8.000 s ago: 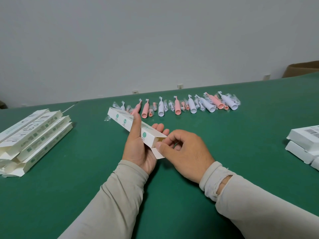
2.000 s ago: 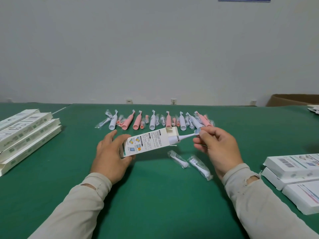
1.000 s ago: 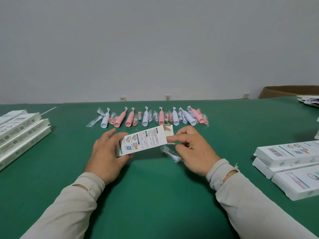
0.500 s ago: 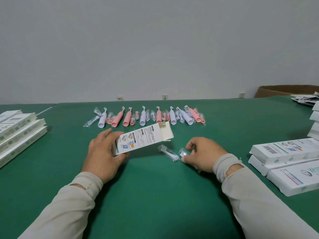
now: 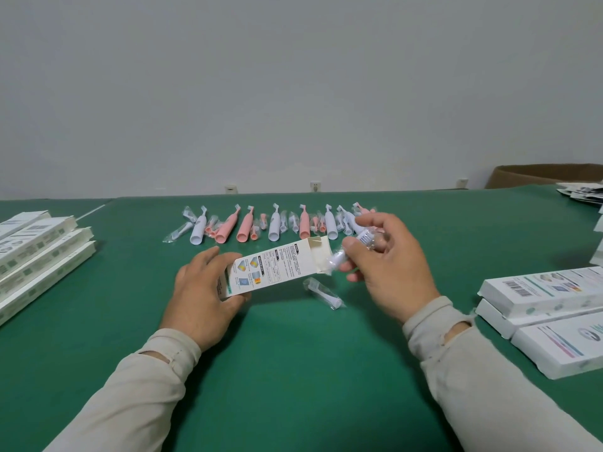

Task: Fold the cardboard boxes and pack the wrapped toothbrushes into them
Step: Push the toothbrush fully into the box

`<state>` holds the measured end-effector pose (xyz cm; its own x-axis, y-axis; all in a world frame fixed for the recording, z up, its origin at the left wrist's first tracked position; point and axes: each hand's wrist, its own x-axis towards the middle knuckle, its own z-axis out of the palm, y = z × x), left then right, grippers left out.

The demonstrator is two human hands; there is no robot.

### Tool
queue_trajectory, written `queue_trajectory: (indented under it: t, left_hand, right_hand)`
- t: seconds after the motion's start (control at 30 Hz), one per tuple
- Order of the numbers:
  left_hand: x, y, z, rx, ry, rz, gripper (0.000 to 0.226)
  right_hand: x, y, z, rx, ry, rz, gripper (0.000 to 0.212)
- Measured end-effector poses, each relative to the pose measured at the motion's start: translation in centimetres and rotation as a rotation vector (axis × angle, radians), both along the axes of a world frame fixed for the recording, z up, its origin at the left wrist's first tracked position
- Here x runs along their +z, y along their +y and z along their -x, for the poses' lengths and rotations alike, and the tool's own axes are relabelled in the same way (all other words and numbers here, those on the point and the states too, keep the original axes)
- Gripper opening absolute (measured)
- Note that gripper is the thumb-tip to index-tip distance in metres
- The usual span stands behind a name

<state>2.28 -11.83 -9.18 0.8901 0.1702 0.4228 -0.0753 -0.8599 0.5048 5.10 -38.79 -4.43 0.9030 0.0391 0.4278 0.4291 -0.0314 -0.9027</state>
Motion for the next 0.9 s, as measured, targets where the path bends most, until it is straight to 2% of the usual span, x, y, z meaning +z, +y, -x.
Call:
queue_trajectory:
  t: [0.17,0.27,0.37,0.43,0.53,0.7,0.9]
  left_hand:
    - [0.2,-0.3,0.2,-0.015,-0.018,-0.011,0.062]
    - [0.3,-0.7,0.4,-0.035,-0.029,-0.017,0.062]
    - [0.3,-0.8,0.4,-0.039,-0.028,-0.016,0.062]
    - [0.3,-0.6,0.4,-0.029,-0.018,-0.005,0.061]
    - [0.3,-0.6,0.4,-0.018,-0.010,0.001,0.061]
    - [0.2,-0.5,0.3,-0.027,-0.006,0.010,0.061]
    - [0.2,-0.4,0.2,-0.032,-0.011,0.014,0.063]
  right_hand:
    - [-0.9,1.2,0.1,-0.207,-0.091,-0.021,0.034]
    - [-1.1,1.5,0.3,-0.150,-0.041,-0.072,0.033]
    - [-1.4,1.9,0.2,-0.114,0.015,0.009,0.024]
    - [-1.5,1.8,0.0,-0.078,0.061,0.036,0.027]
    - [-1.3,1.4,-0.2,-0.017,0.122,-0.042,0.029]
    - [-1.3,1.1,-0.1,-0.043,0.071,0.058,0.024]
    - [-1.4,1.3,0.1,-0.061,0.034,0.051,0.024]
